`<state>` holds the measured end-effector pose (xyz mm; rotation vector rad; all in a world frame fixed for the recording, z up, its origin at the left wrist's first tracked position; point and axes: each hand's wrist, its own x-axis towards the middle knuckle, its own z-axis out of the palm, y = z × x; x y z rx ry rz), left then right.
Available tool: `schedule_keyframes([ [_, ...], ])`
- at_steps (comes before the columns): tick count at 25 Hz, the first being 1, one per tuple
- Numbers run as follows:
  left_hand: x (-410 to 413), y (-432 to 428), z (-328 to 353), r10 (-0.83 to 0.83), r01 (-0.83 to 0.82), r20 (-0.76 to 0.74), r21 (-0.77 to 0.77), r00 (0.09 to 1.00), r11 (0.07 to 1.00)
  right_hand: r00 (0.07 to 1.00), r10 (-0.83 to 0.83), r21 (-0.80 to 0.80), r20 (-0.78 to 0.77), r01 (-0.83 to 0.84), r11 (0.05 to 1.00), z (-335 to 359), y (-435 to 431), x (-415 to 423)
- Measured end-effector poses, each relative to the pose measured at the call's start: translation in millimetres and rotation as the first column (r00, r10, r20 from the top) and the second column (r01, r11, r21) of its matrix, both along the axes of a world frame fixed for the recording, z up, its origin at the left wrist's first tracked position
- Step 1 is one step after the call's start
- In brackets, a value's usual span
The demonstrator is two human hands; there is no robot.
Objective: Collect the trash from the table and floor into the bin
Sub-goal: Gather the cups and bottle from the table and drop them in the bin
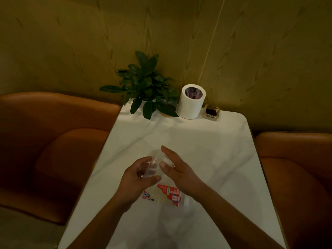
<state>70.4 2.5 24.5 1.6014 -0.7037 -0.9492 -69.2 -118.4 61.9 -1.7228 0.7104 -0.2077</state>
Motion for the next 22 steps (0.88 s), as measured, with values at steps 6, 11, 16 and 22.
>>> schedule_keyframes([
  [6, 9.1, 36.1, -24.3, 0.123, -0.116, -0.037, 0.141, 0.992, 0.983, 0.823, -0.024, -0.292, -0.567, -0.174, 0.941, -78.6, 2.2, -25.0],
  [11, 8.3, 62.5, -40.7, 0.209, -0.196, -0.063, 0.169, 0.976, 0.966, 0.713, 0.025, -0.394, -0.700, -0.416, 0.820, -128.2, 25.2, -37.0],
  [16, -5.5, 80.3, -47.1, 0.295, -0.283, -0.045, 0.180, 0.955, 0.942, 0.816, -0.046, -0.370, -0.577, -0.211, 0.905, -129.3, 31.2, -45.0],
  [22, -67.6, 106.4, -29.5, 0.438, -0.442, 0.065, 0.183, 0.897, 0.878, 0.902, -0.044, -0.369, -0.429, -0.130, 0.920, -108.9, 34.1, -81.1],
])
